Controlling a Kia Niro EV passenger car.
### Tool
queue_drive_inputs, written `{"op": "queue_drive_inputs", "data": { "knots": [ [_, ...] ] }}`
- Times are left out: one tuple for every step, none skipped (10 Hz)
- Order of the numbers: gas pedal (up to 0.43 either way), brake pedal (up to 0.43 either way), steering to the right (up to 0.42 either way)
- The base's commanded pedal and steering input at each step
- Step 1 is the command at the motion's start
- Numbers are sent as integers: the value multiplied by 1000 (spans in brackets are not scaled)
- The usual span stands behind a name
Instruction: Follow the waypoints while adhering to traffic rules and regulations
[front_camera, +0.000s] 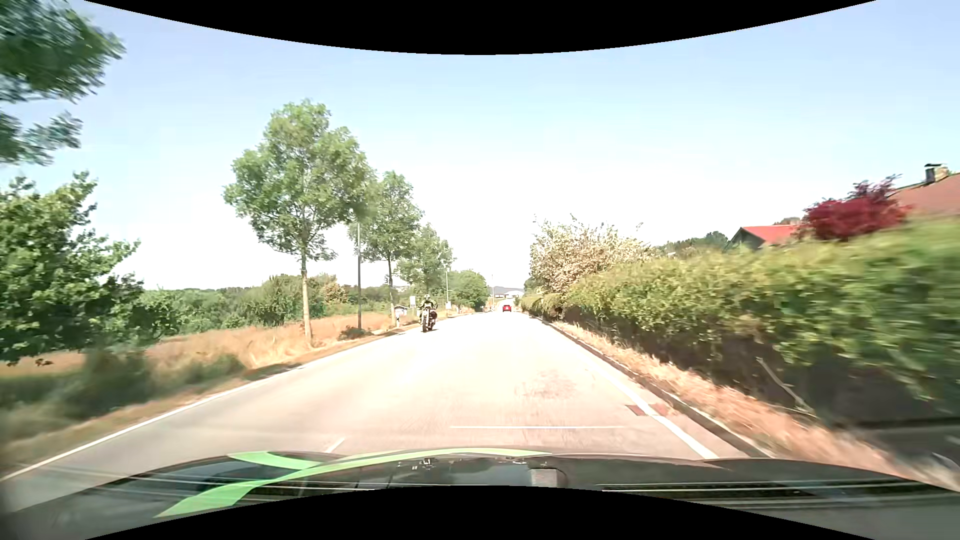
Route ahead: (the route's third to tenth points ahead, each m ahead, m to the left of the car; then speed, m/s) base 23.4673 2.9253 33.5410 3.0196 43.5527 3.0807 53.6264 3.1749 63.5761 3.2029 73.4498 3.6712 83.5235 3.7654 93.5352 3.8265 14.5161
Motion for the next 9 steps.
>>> {"op": "queue_drive_inputs", "data": {
  "knots": [
    [189, 0, -4],
    [189, 0, -4],
    [189, 0, -4],
    [209, 0, -5],
    [228, 0, -8],
    [228, 0, -10],
    [228, 0, -10],
    [228, 0, -9],
    [228, 0, -5]
  ]
}}
